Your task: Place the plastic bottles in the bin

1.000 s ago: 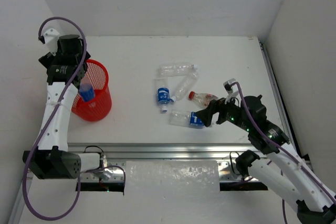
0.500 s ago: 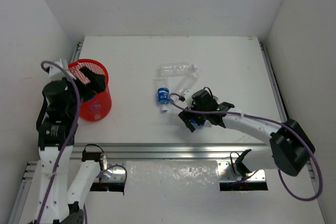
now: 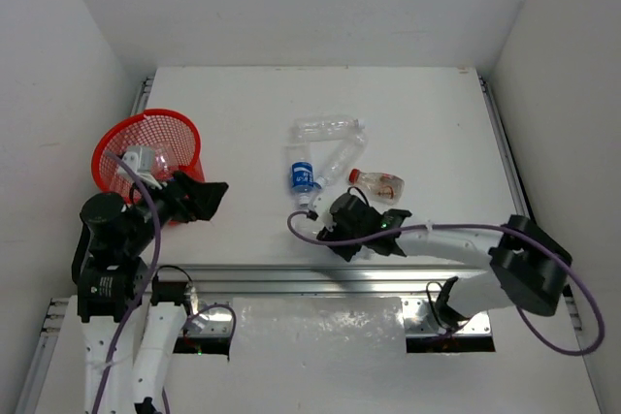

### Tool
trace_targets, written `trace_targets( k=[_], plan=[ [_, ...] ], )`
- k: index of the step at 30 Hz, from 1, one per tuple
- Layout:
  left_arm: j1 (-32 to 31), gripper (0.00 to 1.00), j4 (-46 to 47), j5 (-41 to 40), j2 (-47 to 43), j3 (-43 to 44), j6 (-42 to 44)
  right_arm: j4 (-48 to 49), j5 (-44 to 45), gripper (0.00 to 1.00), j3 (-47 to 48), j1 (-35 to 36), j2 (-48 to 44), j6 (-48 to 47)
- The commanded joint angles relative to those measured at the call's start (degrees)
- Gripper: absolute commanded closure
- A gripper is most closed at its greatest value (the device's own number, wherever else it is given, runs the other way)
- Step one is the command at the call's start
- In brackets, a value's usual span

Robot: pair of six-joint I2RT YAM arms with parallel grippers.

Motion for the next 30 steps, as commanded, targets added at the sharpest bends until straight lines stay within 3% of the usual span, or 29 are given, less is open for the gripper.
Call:
trace_targets(
  k=[1, 5, 10, 13, 18, 22, 30],
  plan=[
    [-0.21, 0.00, 5.99, 15.84, -0.99, -3.98, -1.45, 5.03, -1.72, 0.62, -1.78, 1.70, -10.56, 7.57],
    [-0.21, 0.00, 20.06, 29.60, -2.13, -14.87, -11.44, 17.42, -7.95, 0.65, -9.41, 1.61, -24.47, 23.36],
    [-0.21, 0.00, 32.21, 30.32, -5.57, -16.57, -17.89, 40.16, -17.71, 0.75, -16.62, 1.43, -34.41, 35.61],
    [-0.21, 0.00, 37.48, 33.66, -4.78, -16.65, -20.26, 49.94, -24.22, 0.75, -15.69, 1.52, -33.37, 41.68],
    [-0.21, 0.00, 45.21, 34.46, -4.34, -17.18, -21.49, 65.47, -34.85, 0.75, -11.38, 1.70, -24.07, 50.99],
    [-0.30, 0.00, 45.48, 34.80, -2.14, -16.74, -20.36, 68.77, -37.15, 0.76, -6.98, 2.84, -17.74, 53.20],
    [-3.20, 0.00, 49.52, 37.44, 0.23, -14.20, -21.06, 63.60, -34.70, 0.76, 2.25, 4.77, -10.70, 51.71]
  ],
)
